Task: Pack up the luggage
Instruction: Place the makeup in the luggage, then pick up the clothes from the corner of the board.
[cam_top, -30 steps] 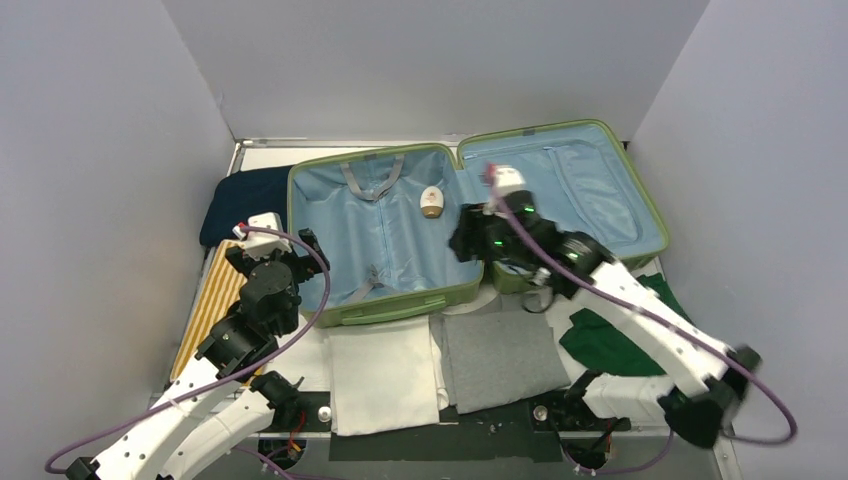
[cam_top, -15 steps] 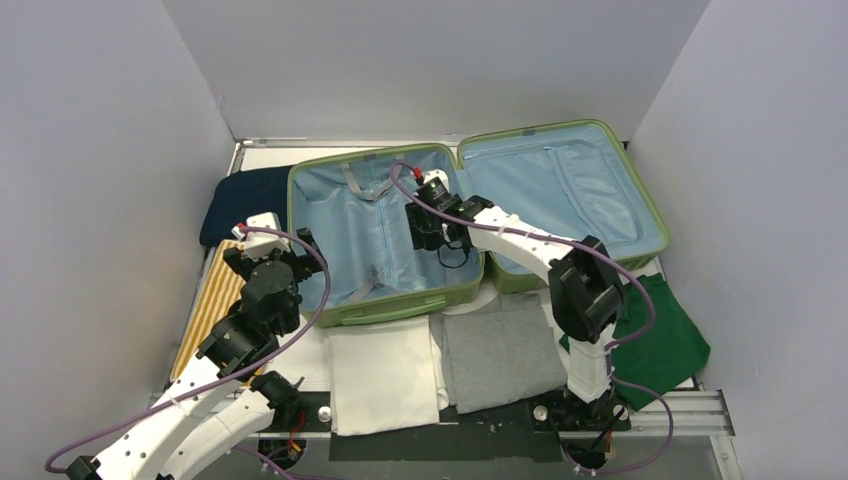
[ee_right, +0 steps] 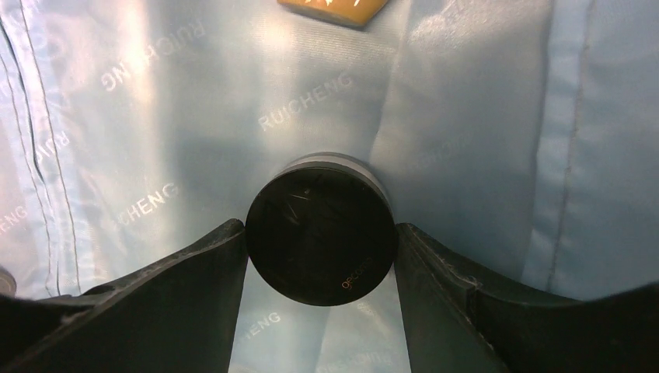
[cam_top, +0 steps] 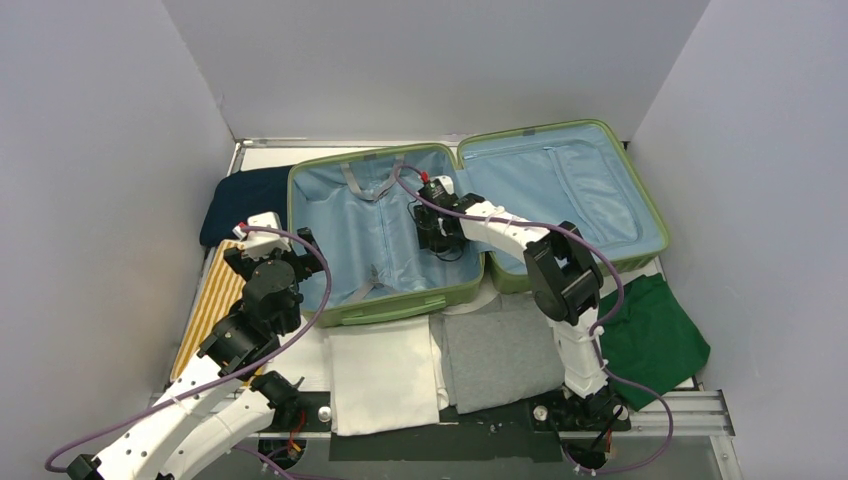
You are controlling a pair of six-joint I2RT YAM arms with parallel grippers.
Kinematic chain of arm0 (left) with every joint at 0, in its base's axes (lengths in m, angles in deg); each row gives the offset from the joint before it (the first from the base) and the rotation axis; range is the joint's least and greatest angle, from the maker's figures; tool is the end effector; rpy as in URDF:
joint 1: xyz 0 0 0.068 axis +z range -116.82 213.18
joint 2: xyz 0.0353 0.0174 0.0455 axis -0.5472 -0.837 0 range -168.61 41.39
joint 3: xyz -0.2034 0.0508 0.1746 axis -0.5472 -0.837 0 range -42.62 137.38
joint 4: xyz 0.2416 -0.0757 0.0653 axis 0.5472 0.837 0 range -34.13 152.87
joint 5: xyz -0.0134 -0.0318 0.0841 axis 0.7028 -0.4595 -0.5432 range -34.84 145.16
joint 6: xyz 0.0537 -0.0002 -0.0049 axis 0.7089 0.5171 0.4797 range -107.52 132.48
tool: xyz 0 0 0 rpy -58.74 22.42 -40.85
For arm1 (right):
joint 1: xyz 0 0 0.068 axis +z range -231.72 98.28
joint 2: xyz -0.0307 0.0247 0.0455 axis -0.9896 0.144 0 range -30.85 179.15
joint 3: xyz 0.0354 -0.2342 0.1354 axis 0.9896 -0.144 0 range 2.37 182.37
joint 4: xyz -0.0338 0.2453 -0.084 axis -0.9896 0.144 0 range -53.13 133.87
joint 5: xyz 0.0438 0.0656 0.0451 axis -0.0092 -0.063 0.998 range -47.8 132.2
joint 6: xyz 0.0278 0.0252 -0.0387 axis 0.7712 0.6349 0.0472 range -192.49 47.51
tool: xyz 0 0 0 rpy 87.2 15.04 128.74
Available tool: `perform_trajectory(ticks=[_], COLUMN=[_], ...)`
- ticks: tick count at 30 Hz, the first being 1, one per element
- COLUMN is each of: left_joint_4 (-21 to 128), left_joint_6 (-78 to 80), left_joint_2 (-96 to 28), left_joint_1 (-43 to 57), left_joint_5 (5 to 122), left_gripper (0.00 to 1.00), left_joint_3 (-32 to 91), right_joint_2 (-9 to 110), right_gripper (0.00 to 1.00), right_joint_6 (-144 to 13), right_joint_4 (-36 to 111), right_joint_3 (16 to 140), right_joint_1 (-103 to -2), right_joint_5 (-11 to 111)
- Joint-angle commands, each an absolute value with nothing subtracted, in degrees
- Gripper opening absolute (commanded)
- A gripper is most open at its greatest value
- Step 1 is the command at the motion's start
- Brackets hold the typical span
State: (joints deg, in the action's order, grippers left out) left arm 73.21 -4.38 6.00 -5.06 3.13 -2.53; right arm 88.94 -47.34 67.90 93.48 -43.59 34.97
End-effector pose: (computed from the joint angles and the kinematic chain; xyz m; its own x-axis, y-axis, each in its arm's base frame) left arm 0.1255 -0.0631 0.3254 -0.0997 -0.1487 -0.9839 -0.2637 0.9574 -0.1179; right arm 0.3568 0.2745 0.1834 -0.8540 -0.1344 -0.5027 -0.2206 0.9684 0.1160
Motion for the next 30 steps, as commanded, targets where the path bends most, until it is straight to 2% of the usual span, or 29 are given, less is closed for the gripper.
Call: perform_trajectory(ticks=[1,4,5,8,10,17,23,30], left_joint_4=[71.12,71.16,71.18,71.08,71.01,71.29,71.17,69.57], left_joint_6=[-3.71,-3.75,-3.67,-3.66,-3.54,-3.34,-3.20,-1.70], left_joint_2=[5.67,5.48,5.55,5.45,5.29,4.87,5.90,7.06], left_joint_1=[-4.84,-4.88,-4.88,-4.87,-4.88,-4.88,-4.89,-4.97], left_joint_5=[2.86,2.87,2.86,2.86,2.82,2.53,3.31,7.21], left_gripper=[0.97,0.97,0.97,0.97,0.97,0.97,0.97,0.97], left_joint_3=[-2.61,-2.55,-2.55,-2.70,-2.58,-2.51,-2.75,-3.66], right_joint_2=[89.20,88.81,88.41,85.91,83.33,66.22,42.82,17.35], right_gripper=[0.22,0.55,0.63,0.77,0.83,0.88,0.86,0.84], right_joint_6=[-46.63,-46.57,-46.45,-46.08,-45.79,-47.70,-52.99,-38.89], right_joint_4=[67.49,67.20,67.18,66.66,66.65,67.44,60.81,69.10], right_joint_3=[96.52,96.37,96.19,95.74,95.56,89.96,69.44,49.39], right_joint_1=[-44.32,-44.23,-44.21,-43.96,-43.65,-39.45,-29.14,-27.26], right_joint_5=[31.91,31.26,30.94,30.20,29.91,25.65,23.80,27.67])
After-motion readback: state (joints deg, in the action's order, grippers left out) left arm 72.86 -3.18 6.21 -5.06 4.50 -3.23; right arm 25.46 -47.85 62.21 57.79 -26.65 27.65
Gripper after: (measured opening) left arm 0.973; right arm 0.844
